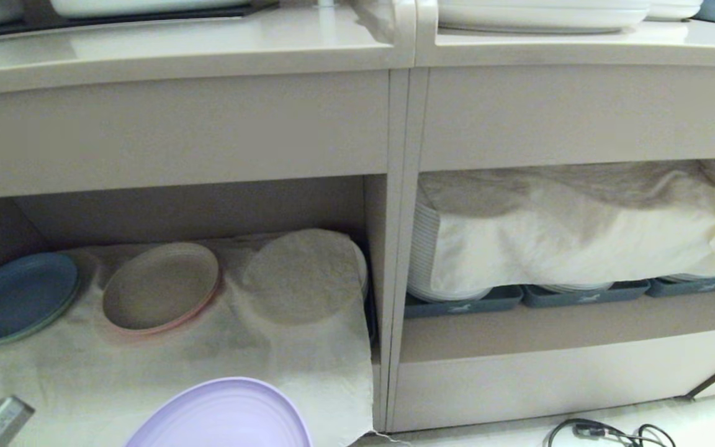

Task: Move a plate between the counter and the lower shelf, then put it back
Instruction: Put the plate

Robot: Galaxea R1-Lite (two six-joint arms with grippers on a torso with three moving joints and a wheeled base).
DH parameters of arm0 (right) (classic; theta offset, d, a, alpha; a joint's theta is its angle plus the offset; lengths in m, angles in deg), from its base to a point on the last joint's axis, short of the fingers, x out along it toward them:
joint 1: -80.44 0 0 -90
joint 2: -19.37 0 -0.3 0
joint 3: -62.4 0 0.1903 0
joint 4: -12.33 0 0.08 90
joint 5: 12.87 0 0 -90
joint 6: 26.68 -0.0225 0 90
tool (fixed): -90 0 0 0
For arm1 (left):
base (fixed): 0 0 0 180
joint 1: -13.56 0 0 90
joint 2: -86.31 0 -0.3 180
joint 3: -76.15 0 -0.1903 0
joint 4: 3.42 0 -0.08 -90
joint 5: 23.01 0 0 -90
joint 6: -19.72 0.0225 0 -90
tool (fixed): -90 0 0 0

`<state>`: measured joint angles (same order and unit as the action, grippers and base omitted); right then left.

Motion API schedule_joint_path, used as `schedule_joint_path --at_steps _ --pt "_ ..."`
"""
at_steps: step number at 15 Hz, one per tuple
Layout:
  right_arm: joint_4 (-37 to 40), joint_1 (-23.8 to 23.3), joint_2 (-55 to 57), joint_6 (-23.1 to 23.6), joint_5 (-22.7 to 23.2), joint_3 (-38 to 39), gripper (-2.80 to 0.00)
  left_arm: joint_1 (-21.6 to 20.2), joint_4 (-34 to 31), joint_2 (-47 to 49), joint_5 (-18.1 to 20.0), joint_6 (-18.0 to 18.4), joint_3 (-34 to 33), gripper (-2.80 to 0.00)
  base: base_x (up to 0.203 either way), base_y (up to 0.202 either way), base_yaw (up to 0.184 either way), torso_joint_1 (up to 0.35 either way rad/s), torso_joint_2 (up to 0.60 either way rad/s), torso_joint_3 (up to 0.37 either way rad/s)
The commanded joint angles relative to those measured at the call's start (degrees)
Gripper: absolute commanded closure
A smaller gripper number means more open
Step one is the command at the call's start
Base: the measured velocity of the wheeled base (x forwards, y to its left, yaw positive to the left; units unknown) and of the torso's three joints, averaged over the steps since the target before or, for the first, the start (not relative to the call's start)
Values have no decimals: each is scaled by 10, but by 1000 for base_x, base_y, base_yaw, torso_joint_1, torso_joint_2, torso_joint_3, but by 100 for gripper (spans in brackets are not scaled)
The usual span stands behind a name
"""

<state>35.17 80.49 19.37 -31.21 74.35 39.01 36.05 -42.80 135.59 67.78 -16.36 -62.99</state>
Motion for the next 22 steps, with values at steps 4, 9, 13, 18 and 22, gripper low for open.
schedule_joint_path --at_steps 4,9,13,18,22 --pt "-1 0 0 0 0 0 0 0 0 54 2 36 17 0 0 0 0 0 0 0" --pt "-1 0 0 0 0 0 0 -1 0 80 24 31 42 0 0 0 0 0 0 0" --pt "0 0 0 0 0 0 0 -3 0 83 56 25 46 0 0 0 0 0 0 0" --pt "-1 0 0 0 0 -1 0 -5 -2 81 72 -6 41 0 0 0 0 0 0 0" --pt "0 0 0 0 0 0 0 -6 -6 71 71 -20 36 0 0 0 0 0 0 0"
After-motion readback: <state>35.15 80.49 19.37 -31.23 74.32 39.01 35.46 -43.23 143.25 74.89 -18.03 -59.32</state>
